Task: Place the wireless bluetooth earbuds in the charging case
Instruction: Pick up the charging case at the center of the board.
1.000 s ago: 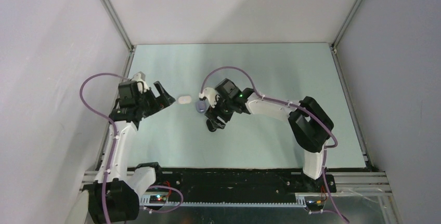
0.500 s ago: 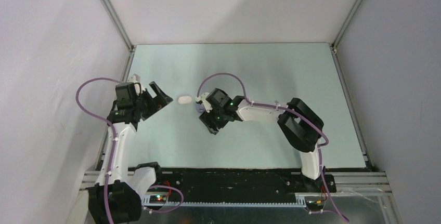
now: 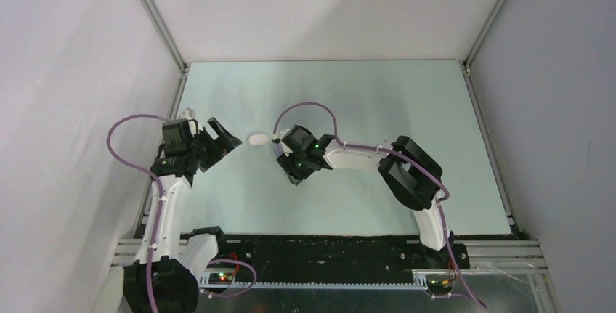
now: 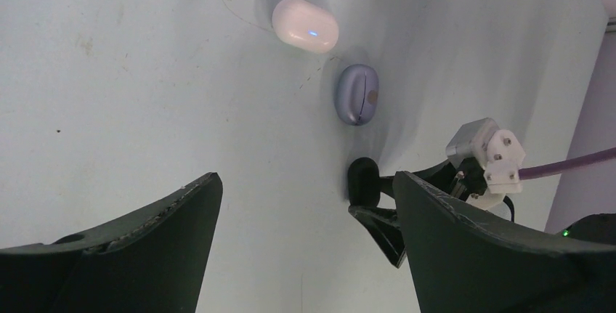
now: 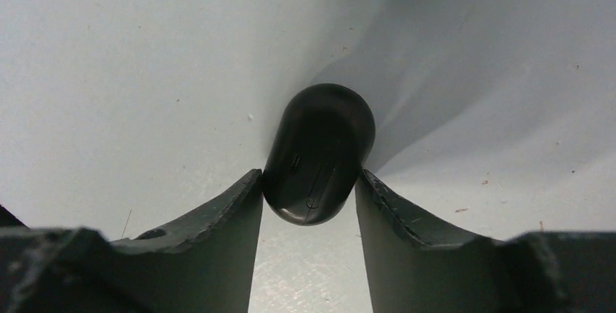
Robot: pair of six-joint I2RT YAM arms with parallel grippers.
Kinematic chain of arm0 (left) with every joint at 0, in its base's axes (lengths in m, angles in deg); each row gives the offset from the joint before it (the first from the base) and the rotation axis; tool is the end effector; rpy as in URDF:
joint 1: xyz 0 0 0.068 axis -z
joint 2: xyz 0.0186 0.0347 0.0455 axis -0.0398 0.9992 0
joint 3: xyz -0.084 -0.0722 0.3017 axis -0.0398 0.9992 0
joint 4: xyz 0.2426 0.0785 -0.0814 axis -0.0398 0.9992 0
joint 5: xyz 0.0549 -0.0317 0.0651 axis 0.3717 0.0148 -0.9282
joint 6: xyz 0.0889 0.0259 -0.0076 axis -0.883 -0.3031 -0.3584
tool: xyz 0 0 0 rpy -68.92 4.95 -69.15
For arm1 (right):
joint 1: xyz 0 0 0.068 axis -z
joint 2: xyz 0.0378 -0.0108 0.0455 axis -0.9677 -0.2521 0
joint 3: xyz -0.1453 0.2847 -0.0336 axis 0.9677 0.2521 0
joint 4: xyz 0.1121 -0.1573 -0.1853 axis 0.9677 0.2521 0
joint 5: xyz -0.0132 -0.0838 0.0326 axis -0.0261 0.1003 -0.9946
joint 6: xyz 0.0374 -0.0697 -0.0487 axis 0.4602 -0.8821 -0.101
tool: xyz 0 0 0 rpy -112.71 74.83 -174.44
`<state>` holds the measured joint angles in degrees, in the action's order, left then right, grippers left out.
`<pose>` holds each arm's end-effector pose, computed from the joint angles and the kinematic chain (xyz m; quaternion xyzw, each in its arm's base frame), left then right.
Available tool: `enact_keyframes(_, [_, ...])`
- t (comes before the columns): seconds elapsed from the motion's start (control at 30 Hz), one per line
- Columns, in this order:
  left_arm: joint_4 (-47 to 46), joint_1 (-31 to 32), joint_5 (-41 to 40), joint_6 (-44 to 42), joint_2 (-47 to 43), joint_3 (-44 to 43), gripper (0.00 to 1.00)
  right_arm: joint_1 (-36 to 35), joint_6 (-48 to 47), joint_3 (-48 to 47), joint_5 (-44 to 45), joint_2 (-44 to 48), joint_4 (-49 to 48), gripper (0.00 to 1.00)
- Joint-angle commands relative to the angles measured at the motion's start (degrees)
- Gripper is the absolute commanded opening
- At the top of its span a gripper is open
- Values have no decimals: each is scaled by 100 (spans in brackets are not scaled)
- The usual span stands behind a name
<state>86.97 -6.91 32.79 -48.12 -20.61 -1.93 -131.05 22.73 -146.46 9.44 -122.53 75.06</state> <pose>0.2051 0.0081 0.2802 -0.2502 0.8721 -0.2083 0.3653 0.2697 0.4034 0.1664 -0.3999 0.8712 0.1726 0.2264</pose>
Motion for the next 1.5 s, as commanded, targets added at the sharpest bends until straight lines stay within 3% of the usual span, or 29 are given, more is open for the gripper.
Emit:
enact_keyframes(0.0, [-148, -49, 143, 180, -80, 96, 93, 92, 42, -96, 108, 8, -65, 50])
enact_keyframes(0.17, [-397, -46, 220, 151, 25, 135, 91, 319, -340, 151, -379, 253, -149, 36])
enact_keyframes(0.3, [-666, 22, 333, 79, 197, 96, 90, 563, -682, 508, -895, 628, -284, 33])
enact_keyframes(0.43, [-819, 169, 527, -57, 398, -79, 88, 815, -1802, 921, -1660, 967, -160, 34])
enact_keyframes(0.57, [-991, 377, 647, -370, 584, -258, 87, 1194, -4011, 1330, -2634, 1359, 469, 40])
enact_keyframes(0.63, [-1030, 503, 692, -495, 711, -372, 87, 1443, -5812, 1375, -2966, 1487, 1179, 41])
enact_keyframes(0.77, [-1157, 804, 707, -621, 923, -571, 86, 1837, -7869, 1382, -2705, 1597, 2333, 40])
enact_keyframes(0.9, [-1314, 867, 719, -642, 1137, -712, 86, 2096, -9002, 1382, -2280, 1499, 3019, 38])
enact_keyframes(1.03, [-1391, 1041, 773, -679, 1348, -839, 86, 2180, -9347, 1382, -1980, 1390, 3036, 40])
enact_keyframes(1.17, [-1436, 1110, 832, -691, 1494, -920, 86, 2183, -9128, 1382, -1981, 1419, 2917, 51])
enact_keyframes(1.3, [-1402, 1149, 892, -756, 1607, -1026, 85, 2219, -8562, 1382, -2142, 1593, 2889, 65])
enact_keyframes(1.47, [-1412, 1195, 871, -781, 1615, -1030, 85, 2248, -7561, 1456, -2291, 1940, 2638, 70])
